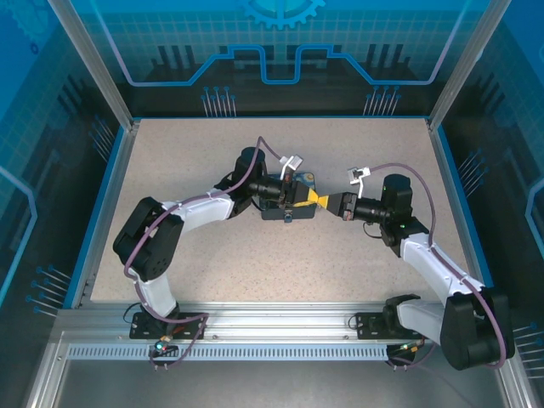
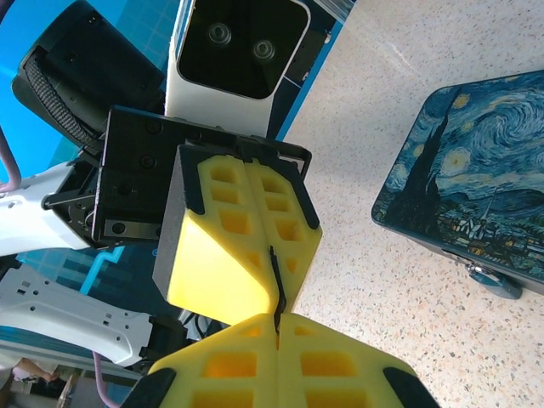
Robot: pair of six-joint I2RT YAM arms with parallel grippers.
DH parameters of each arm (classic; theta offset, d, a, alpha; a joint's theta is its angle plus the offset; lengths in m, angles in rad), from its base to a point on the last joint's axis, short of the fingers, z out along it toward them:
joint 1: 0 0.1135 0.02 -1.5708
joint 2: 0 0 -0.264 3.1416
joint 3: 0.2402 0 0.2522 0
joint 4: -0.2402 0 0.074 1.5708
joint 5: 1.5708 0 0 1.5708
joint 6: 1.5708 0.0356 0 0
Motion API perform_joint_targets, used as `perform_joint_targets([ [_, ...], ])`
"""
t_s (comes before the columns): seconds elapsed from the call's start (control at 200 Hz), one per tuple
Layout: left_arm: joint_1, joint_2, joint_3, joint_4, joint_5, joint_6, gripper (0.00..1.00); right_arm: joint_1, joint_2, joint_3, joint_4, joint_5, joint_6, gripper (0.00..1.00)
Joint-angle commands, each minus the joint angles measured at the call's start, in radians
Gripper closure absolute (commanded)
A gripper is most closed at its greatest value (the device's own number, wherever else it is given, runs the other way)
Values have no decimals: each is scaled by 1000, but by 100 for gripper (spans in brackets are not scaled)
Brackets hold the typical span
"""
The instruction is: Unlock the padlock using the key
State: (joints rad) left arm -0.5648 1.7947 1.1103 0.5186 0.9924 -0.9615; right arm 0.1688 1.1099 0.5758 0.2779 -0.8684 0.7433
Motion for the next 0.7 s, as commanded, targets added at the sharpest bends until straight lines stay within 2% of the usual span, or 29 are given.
perform_joint_targets([
  [0.0, 5, 15, 31, -13, -24, 27, 100, 1, -15, -21, 17, -20, 13, 100],
  [0.035, 6, 13, 28, -15, -28, 28, 100, 1, -13, -23, 19, -14, 17, 100],
  [0.09, 8, 7, 21, -17, -39, 30, 87, 0, -13, -25, 20, 0, 21, 100],
  [0.165, 12, -2, 8, -11, -51, 29, 75, 0, -14, -26, 17, 14, 24, 100],
  [0.31, 26, -22, -18, -2, -74, 27, 64, -7, -23, -28, 5, 41, 27, 100],
  [0.455, 47, -52, -56, 35, -114, 6, 55, -13, -30, -34, 1, 49, 33, 100],
  [0.695, 61, -104, -133, 94, -198, -16, 53, -20, -39, -48, 5, 74, 51, 100],
])
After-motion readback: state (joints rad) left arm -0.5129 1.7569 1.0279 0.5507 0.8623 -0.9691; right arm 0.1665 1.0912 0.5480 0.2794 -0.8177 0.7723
